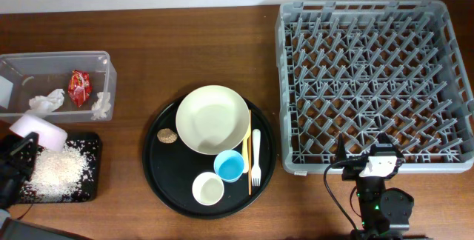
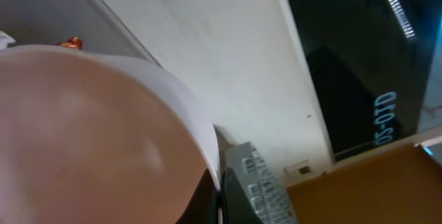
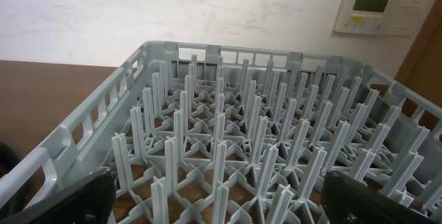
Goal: Sort waste into correct bins and load items into the dishwasher rack
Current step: 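Lift the pink bowl left and tip the rice onto the black tray, then carry the empty pink bowl back and set it on the cream plate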
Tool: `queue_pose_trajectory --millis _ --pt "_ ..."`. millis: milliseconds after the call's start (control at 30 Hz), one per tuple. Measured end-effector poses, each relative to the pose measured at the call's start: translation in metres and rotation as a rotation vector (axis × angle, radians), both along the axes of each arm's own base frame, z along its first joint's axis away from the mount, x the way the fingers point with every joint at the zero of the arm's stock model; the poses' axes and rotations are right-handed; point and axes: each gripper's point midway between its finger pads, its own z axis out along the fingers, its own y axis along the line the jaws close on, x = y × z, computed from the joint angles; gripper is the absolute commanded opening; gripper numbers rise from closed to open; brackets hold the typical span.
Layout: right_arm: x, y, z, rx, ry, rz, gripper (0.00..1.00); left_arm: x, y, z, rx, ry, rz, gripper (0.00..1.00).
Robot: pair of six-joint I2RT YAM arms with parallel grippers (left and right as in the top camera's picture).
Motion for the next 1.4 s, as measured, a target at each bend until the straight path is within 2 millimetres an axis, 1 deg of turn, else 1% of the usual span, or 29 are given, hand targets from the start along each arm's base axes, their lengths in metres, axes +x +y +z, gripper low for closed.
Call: queue_pose_trajectory --millis 67,233,467,567,700,1000,1100,1167,1233,1300,1333,1367,1400 --pt "0.0 0.0 0.0 -0.001 0.0 0.0 0.98 0.005 -0.006 0.003 0.066 -0.037 -0.033 0.0" --pt "0.0 0.0 0.0 0.0 0.0 0.0 0.98 0.012 -0.014 0.005 0.134 -0.077 -0.073 0.01" --pt "0.0 0.0 0.0 0.0 0.0 0.0 0.98 0.015 -0.006 -0.005 0.16 -0.012 -0.035 0.01" --pt "0.0 0.002 0.0 -0.001 0.0 0.007 0.98 0.018 -0.001 0.001 0.186 -0.063 -0.05 0.0" --pt "0.0 0.003 0.0 -0.001 0.0 0.012 0.98 0.018 -0.002 -0.01 0.052 -0.04 -0.066 0.0" --pt "0.0 0.003 0.0 -0.001 0.0 0.012 0.98 0.018 -0.004 -0.009 0.04 -0.045 -0.076 0.0" --pt "0.0 0.003 0.0 -0.001 0.0 0.012 0.98 0.028 -0.018 -0.008 0.026 -0.041 -0.126 0.01" --pt "0.0 0.003 0.0 0.0 0.0 0.011 0.98 0.038 -0.035 -0.008 0.014 -0.035 -0.18 0.0" --pt "0.0 0.003 0.0 -0.001 0.0 0.012 0.98 0.051 -0.049 -0.003 0.01 -0.024 -0.234 0.01" --pt "0.0 0.003 0.0 -0.001 0.0 0.012 0.98 0.062 -0.06 0.004 0.018 -0.005 -0.267 0.01" --pt "0.0 0.003 0.0 -0.001 0.0 0.012 0.99 0.068 -0.07 0.011 0.035 0.021 -0.269 0.01" --pt "0.0 0.003 0.0 -0.001 0.0 0.012 0.98 0.072 -0.082 0.024 0.069 0.035 -0.271 0.01" --pt "0.0 0.003 0.0 -0.001 0.0 0.012 0.98 0.074 -0.09 0.031 0.087 0.056 -0.264 0.0"
